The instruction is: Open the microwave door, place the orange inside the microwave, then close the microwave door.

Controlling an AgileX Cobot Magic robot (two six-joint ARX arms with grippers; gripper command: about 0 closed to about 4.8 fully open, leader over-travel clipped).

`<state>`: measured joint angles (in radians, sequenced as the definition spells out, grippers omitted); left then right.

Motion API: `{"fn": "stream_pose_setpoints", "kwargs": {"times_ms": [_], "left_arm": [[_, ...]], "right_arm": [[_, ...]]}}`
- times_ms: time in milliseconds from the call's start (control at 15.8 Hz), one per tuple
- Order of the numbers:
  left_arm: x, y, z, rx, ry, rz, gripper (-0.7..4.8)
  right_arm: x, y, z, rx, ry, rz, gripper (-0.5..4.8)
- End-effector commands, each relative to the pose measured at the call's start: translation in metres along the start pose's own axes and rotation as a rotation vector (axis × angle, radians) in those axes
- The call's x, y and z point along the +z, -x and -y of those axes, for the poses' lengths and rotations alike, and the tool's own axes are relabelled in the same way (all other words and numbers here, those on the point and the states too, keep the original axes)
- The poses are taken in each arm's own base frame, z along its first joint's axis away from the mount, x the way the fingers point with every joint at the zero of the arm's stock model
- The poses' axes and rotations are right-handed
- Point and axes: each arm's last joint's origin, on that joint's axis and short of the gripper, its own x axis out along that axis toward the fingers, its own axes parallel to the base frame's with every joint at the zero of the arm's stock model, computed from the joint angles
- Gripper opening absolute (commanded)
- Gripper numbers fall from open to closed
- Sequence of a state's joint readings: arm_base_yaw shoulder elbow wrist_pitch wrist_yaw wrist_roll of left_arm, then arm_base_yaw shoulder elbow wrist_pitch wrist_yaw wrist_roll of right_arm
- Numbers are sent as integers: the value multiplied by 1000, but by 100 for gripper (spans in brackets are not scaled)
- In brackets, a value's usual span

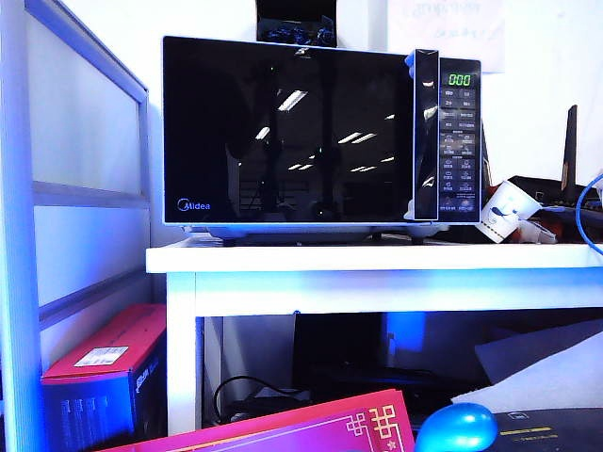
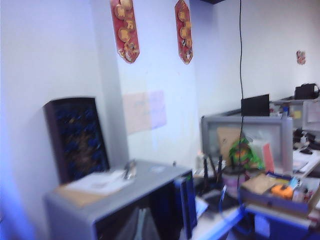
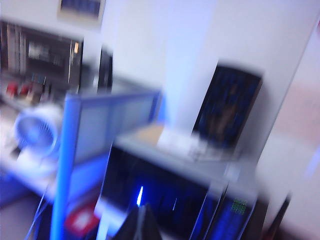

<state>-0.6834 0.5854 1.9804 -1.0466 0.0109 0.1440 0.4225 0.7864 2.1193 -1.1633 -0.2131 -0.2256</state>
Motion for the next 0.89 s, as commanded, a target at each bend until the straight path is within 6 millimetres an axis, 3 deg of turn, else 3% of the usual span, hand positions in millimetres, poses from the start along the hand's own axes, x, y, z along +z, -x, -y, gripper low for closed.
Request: {"fn": "stream_pose_setpoints", "kwargs": {"times_ms": [63, 190, 253, 443, 506, 633, 696, 759, 886], "left_arm": [[-17, 13, 2, 14, 2, -156, -6], [-35, 3, 4, -7, 2, -303, -6], [-52, -15, 7, -29, 6, -399, -6], [-93, -60, 15, -155, 43, -513, -6], [-125, -85, 21, -197, 106, -555, -6], [-184, -115, 31, -243, 177, -602, -6], [-212, -124, 35, -241, 184, -614, -6], [-258, -136, 42, -242, 185, -637, -6], [-307, -142, 49, -242, 184, -626, -6]], "right_arm": [[-36, -19, -4, 23, -38, -94, -2], [-73, -38, -9, 45, -65, -79, -2], [-105, -49, -14, 44, -82, -38, -2], [-168, -63, -25, 3, -125, 30, -2], [-208, -71, -31, -45, -150, 43, -2], [-258, -77, -41, -34, -157, 10, -2], [-274, -79, -45, -31, -163, -24, -2], [-302, -82, -50, -12, -181, -93, -2], [-325, -87, -54, -8, -206, -163, -2]]}}
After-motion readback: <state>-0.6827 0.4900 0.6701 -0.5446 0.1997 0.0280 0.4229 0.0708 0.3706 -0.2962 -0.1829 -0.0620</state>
